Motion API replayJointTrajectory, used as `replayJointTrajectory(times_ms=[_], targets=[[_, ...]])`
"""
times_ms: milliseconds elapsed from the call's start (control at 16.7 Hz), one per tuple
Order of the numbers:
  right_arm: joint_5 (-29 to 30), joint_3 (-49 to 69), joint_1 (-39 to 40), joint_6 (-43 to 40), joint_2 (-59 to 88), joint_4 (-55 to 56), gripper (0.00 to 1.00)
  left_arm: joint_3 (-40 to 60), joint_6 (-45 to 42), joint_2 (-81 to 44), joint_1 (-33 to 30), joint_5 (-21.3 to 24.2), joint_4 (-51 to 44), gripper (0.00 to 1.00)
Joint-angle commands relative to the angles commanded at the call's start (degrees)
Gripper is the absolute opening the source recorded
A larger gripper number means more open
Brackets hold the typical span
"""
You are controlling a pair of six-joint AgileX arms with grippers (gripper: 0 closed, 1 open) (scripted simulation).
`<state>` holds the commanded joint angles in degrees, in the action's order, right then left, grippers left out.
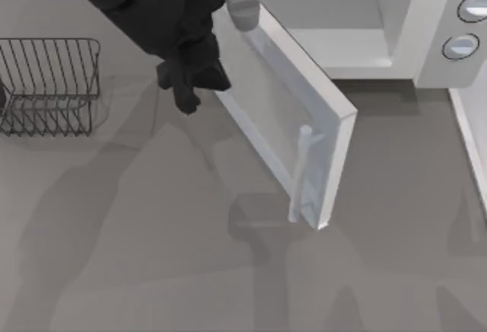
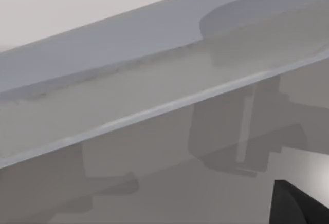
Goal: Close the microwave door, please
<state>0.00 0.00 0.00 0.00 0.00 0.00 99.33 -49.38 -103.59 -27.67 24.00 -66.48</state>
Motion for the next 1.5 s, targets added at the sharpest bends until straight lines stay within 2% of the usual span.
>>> replayJointTrajectory(times_ms=[1500], targets=[[0.0,0.0,0.0,0.0,0.0,0.0,1.0,5.2,6.0,-4.1,-5.6,-2.0,1.2,0.0]])
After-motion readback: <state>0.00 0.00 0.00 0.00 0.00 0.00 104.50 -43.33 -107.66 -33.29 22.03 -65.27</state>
